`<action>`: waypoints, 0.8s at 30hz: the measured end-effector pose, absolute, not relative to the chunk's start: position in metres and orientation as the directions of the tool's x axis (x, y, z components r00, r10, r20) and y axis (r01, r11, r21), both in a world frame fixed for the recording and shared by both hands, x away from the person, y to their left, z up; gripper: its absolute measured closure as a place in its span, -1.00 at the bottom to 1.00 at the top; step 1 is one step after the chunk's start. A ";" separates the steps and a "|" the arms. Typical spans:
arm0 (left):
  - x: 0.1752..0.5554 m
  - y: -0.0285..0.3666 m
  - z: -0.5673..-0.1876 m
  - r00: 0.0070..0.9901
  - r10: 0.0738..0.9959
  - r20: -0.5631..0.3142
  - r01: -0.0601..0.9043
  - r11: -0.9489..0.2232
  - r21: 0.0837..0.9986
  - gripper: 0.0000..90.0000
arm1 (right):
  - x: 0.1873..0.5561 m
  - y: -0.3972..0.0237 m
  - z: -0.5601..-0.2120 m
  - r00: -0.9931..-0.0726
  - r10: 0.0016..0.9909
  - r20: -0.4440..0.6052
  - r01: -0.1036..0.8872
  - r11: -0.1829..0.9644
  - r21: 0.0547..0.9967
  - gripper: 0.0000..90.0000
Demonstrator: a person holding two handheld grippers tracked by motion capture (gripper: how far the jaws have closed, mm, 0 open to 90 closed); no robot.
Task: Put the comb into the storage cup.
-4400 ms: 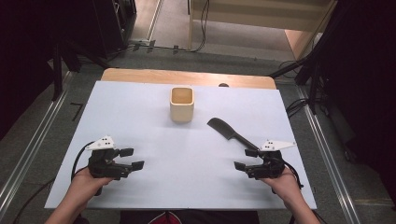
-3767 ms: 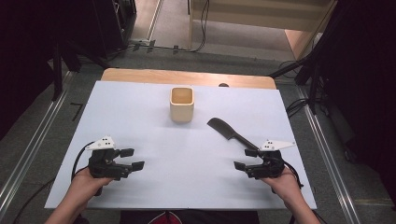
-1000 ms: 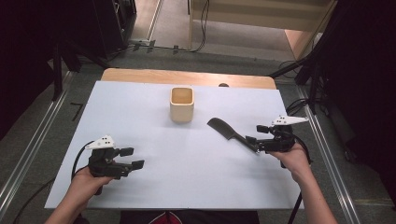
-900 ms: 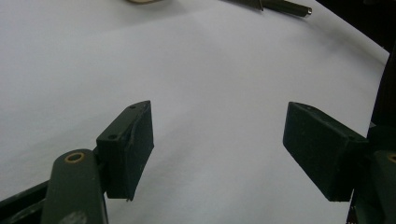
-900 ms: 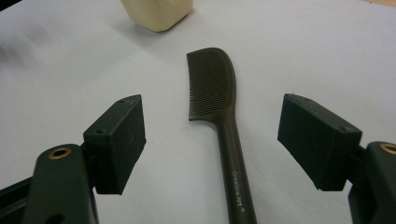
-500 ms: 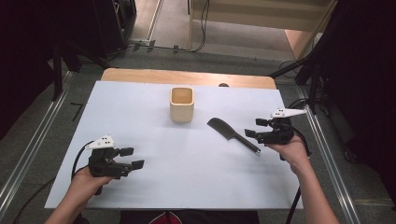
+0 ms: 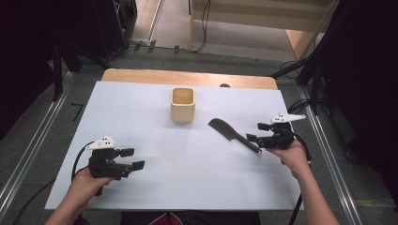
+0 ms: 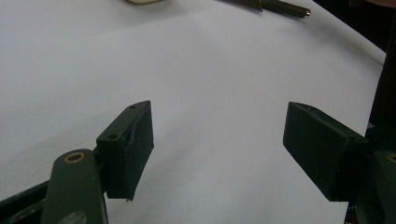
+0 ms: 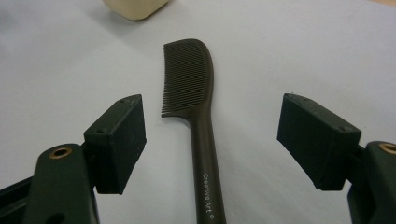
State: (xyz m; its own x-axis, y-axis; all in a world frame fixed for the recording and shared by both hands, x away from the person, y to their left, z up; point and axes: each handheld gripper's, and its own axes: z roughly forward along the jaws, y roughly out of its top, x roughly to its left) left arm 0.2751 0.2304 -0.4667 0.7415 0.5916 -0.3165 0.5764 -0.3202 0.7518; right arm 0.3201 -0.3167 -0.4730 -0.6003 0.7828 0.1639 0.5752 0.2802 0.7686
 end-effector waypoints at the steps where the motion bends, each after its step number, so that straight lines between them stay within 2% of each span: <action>1: 0.275 0.230 -0.467 0.741 0.592 -0.317 0.577 -0.320 0.752 -0.43 | 0.320 -0.317 -0.475 -0.598 0.783 0.171 0.579 0.274 0.768 -0.50; 11: 0.275 0.230 -0.467 0.739 0.592 -0.321 0.579 -0.316 0.751 -0.43 | 0.315 -0.321 -0.485 -0.604 0.782 0.158 0.565 0.279 0.776 -0.48; 17: 0.276 0.230 -0.466 0.738 0.593 -0.322 0.581 -0.316 0.750 -0.43 | 0.312 -0.320 -0.496 -0.608 0.780 0.148 0.586 0.315 0.746 -0.46; 24: 0.279 0.229 -0.466 0.742 0.589 -0.320 0.576 -0.316 0.754 -0.43 | 0.310 -0.321 -0.509 -0.608 0.780 0.147 0.602 0.332 0.727 -0.36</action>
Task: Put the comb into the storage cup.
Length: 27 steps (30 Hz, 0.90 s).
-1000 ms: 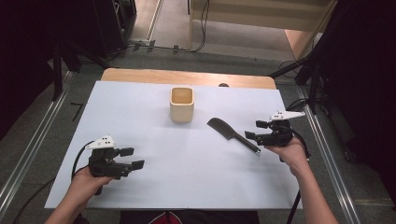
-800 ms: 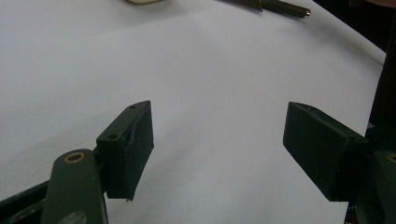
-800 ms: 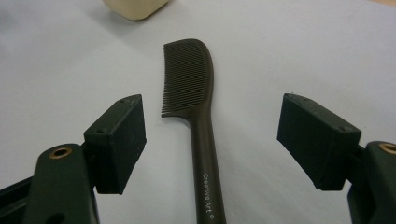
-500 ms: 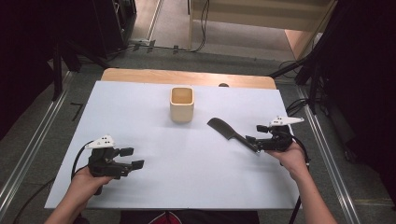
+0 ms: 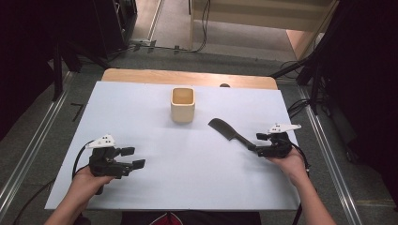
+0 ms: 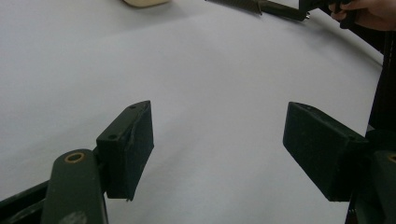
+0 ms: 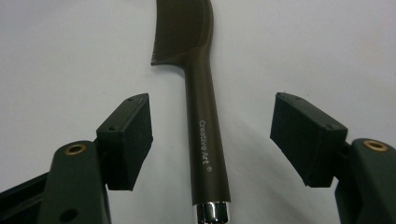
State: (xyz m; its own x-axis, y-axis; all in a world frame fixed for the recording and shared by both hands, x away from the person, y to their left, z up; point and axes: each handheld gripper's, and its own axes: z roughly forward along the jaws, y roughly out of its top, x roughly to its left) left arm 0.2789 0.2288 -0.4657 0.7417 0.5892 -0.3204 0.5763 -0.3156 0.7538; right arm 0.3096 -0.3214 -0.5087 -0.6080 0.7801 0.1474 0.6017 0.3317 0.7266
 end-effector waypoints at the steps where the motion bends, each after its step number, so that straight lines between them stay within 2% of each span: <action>1: 0.279 0.228 -0.466 0.742 0.589 -0.321 0.577 -0.316 0.753 -0.43 | 0.309 -0.321 -0.510 -0.608 0.779 0.151 0.606 0.333 0.722 -0.36; 7: 0.281 0.227 -0.465 0.744 0.585 -0.322 0.575 -0.317 0.754 -0.43 | 0.308 -0.320 -0.517 -0.612 0.778 0.143 0.612 0.351 0.708 -0.30; 11: 0.282 0.226 -0.465 0.746 0.584 -0.321 0.574 -0.319 0.754 -0.43 | 0.308 -0.319 -0.522 -0.619 0.776 0.123 0.607 0.373 0.702 -0.22; 12: 0.282 0.225 -0.465 0.746 0.582 -0.322 0.575 -0.320 0.753 -0.43 | 0.306 -0.318 -0.524 -0.621 0.779 0.087 0.587 0.389 0.710 -0.14; 18: 0.283 0.225 -0.465 0.745 0.584 -0.321 0.574 -0.319 0.754 -0.43 | 0.305 -0.316 -0.525 -0.612 0.788 0.063 0.575 0.388 0.720 -0.05; 25: 0.283 0.225 -0.466 0.746 0.583 -0.323 0.576 -0.320 0.753 -0.43 | 0.304 -0.314 -0.525 -0.608 0.793 0.037 0.566 0.400 0.721 0.18; 27: 0.283 0.225 -0.466 0.746 0.583 -0.322 0.575 -0.320 0.753 -0.43 | 0.303 -0.313 -0.525 -0.615 0.788 0.034 0.559 0.405 0.724 0.30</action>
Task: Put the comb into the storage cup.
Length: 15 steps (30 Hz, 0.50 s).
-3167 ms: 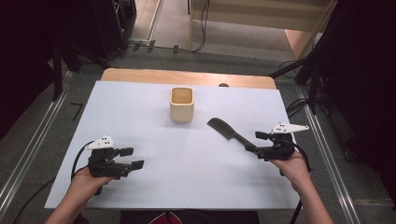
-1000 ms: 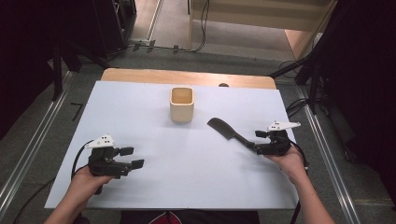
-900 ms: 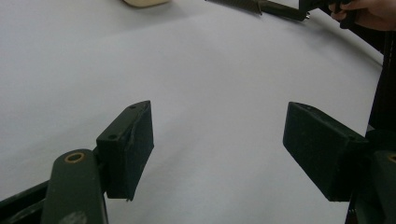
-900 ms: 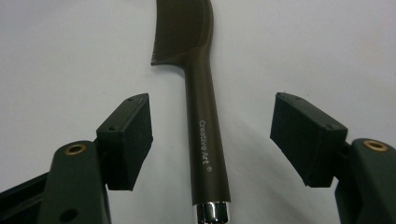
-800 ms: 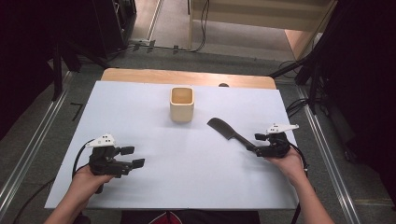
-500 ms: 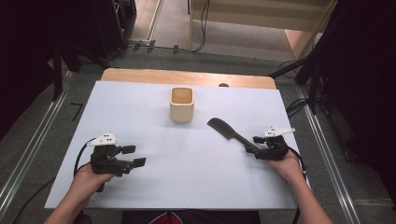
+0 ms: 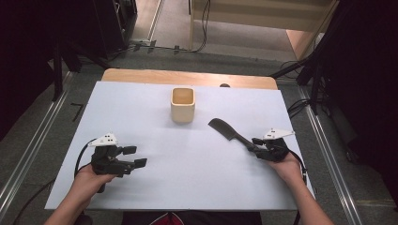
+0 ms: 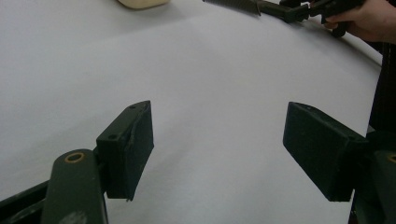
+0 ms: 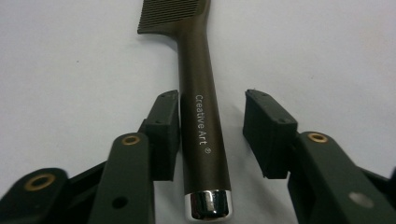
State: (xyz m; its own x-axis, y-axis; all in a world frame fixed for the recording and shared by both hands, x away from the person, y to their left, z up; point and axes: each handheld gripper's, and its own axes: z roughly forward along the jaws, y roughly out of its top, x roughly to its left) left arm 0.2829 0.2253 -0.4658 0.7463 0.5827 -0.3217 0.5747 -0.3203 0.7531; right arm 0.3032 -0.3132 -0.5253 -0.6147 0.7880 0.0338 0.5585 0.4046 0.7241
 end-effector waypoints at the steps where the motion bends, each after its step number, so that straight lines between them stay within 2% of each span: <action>1: 0.283 0.225 -0.466 0.746 0.584 -0.321 0.575 -0.320 0.753 -0.43 | 0.303 -0.313 -0.525 -0.614 0.788 0.034 0.559 0.404 0.724 0.34; 3: 0.283 0.225 -0.466 0.746 0.583 -0.323 0.575 -0.319 0.753 -0.43 | 0.303 -0.314 -0.525 -0.614 0.789 0.033 0.558 0.404 0.725 0.45; 7: 0.283 0.225 -0.466 0.746 0.582 -0.323 0.575 -0.319 0.753 -0.43 | 0.303 -0.314 -0.525 -0.628 0.777 0.039 0.552 0.409 0.727 0.54; 15: 0.283 0.225 -0.466 0.746 0.583 -0.323 0.575 -0.319 0.753 -0.43 | 0.305 -0.316 -0.525 -0.628 0.775 0.063 0.563 0.398 0.724 0.55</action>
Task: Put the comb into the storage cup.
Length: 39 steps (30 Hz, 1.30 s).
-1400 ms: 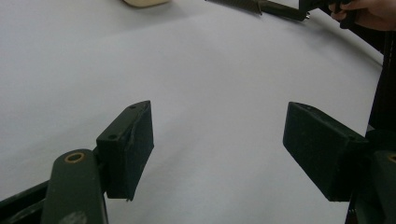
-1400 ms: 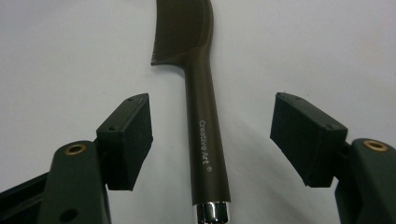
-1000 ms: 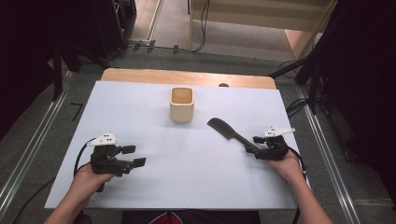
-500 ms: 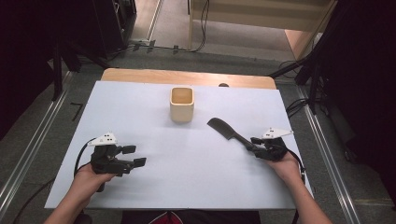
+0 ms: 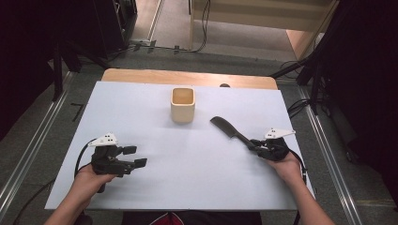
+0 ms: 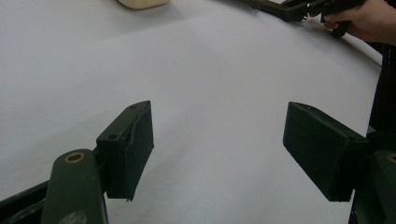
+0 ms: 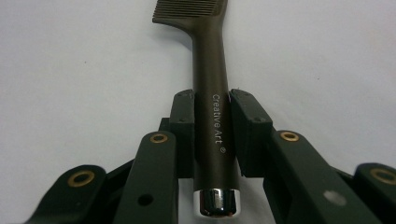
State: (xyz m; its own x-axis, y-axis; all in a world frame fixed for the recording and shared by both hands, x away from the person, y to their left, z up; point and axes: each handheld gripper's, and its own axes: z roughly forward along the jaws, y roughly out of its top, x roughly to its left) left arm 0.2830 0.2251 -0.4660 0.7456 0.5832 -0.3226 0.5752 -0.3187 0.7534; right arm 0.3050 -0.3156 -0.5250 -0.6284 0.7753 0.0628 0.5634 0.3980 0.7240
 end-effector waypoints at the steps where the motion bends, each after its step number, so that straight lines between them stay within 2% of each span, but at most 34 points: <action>1: 0.283 0.225 -0.466 0.746 0.583 -0.323 0.575 -0.319 0.753 -0.43 | 0.305 -0.316 -0.525 -0.628 0.775 0.063 0.563 0.398 0.724 0.55; 16: 0.283 0.226 -0.466 0.740 0.588 -0.326 0.580 -0.313 0.752 -0.43 | 0.307 -0.319 -0.516 -0.604 0.786 0.132 0.595 0.334 0.731 0.56; 26: 0.284 0.226 -0.465 0.733 0.590 -0.339 0.592 -0.306 0.746 -0.43 | 0.304 -0.315 -0.491 -0.583 0.790 0.189 0.592 0.254 0.765 0.56; 39: 0.284 0.226 -0.464 0.724 0.591 -0.355 0.604 -0.295 0.741 -0.43 | 0.293 -0.310 -0.466 -0.568 0.796 0.209 0.593 0.220 0.775 0.56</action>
State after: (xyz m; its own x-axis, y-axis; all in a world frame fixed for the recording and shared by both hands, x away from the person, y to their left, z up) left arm 0.2845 0.2261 -0.4639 0.7242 0.5914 -0.3546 0.6037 -0.2952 0.7405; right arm 0.2925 -0.3103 -0.4663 -0.5680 0.7961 0.2090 0.5929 0.2196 0.7748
